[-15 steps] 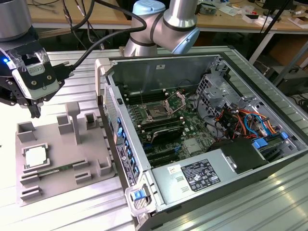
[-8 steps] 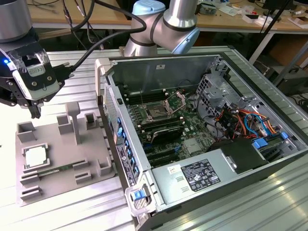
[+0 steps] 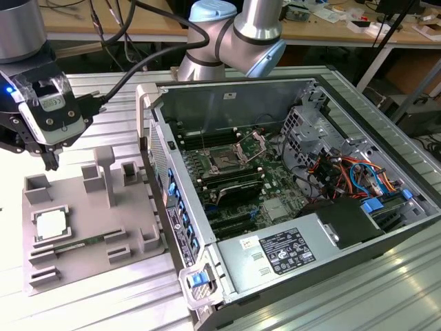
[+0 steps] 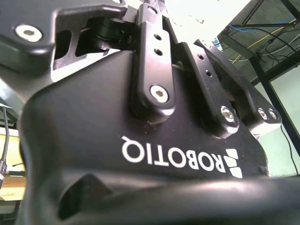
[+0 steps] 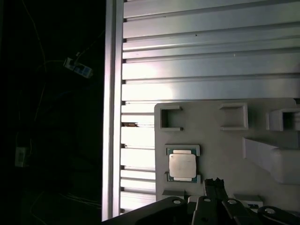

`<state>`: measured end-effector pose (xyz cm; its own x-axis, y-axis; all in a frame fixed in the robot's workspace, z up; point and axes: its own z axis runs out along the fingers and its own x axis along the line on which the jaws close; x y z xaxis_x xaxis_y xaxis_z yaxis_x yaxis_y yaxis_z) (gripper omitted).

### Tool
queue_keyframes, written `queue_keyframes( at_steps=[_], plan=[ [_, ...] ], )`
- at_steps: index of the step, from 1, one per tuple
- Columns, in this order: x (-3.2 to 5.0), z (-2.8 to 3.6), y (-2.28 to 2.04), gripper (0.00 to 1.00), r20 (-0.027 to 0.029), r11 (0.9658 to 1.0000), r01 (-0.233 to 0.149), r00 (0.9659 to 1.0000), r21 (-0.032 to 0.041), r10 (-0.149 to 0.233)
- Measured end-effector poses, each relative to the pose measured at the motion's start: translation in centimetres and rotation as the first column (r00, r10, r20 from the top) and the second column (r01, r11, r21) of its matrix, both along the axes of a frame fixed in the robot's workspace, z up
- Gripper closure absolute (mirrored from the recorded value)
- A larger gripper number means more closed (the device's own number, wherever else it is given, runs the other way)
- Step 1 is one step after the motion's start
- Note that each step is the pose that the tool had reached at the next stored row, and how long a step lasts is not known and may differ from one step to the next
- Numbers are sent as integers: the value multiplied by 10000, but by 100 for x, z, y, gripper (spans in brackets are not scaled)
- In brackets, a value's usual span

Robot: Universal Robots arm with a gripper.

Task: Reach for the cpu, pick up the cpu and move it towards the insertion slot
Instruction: 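Reach for the cpu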

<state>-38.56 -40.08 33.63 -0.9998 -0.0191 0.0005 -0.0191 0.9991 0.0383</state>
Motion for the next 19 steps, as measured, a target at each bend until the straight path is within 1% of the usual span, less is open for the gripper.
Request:
queue_keyframes(
  at_steps=[19],
  plan=[
    [0,-43,0,89,0,10000,0,10000,0,0]
  ],
)
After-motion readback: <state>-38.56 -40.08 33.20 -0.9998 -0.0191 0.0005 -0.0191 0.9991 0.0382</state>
